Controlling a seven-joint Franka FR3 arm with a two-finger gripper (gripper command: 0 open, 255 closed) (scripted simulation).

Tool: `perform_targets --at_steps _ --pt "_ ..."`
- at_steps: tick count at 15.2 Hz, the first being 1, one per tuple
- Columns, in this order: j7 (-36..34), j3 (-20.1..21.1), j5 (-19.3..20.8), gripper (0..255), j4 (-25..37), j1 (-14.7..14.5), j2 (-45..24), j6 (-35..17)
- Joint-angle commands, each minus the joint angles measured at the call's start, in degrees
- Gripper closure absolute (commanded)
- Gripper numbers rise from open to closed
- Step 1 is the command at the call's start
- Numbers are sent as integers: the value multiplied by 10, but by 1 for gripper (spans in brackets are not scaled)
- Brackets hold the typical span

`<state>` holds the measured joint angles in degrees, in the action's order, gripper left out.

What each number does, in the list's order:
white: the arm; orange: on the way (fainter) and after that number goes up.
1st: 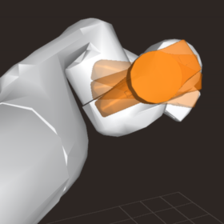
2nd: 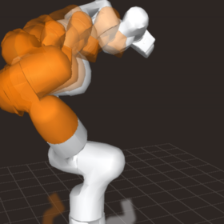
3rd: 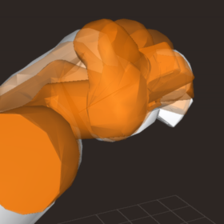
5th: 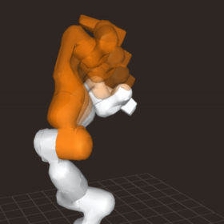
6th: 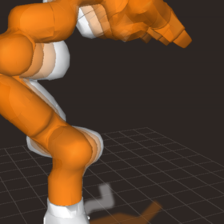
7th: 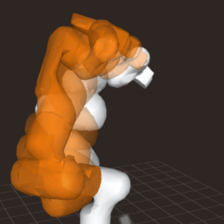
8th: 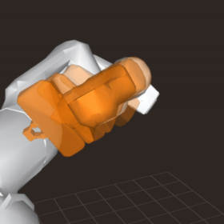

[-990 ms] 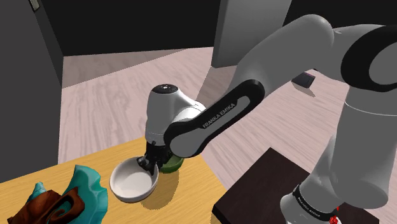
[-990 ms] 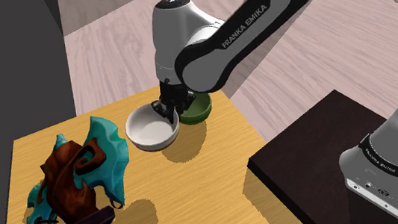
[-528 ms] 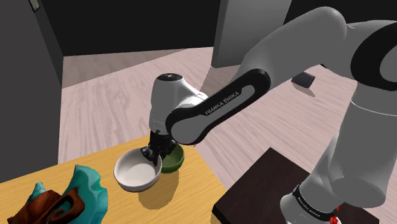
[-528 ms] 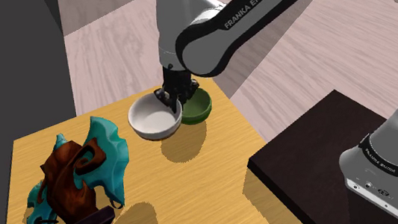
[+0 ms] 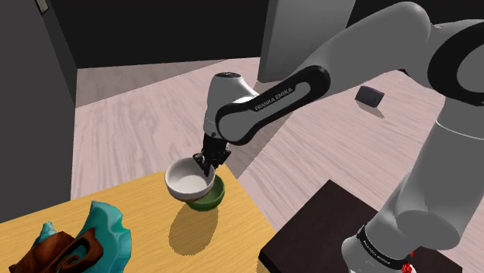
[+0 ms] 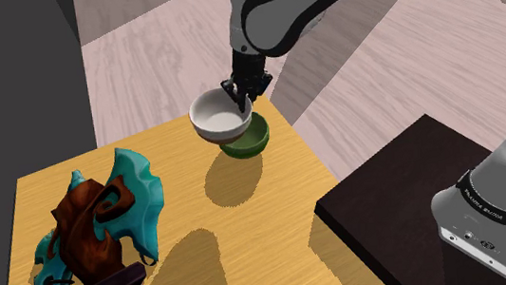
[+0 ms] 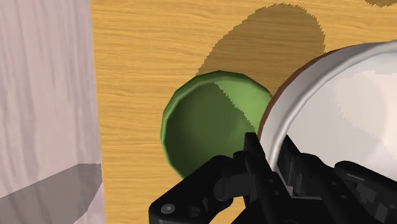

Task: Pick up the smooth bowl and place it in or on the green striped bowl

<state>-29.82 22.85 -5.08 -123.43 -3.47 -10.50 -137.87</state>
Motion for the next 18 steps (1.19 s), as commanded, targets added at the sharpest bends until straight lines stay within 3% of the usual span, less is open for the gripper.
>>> perform_targets --at_steps 1,6,18 --pt "30 -10 -3 255 6 17 -3 6" --pt "95 -32 -11 255 24 56 -7 28" --pt "90 -40 8 255 4 47 -71 -55"
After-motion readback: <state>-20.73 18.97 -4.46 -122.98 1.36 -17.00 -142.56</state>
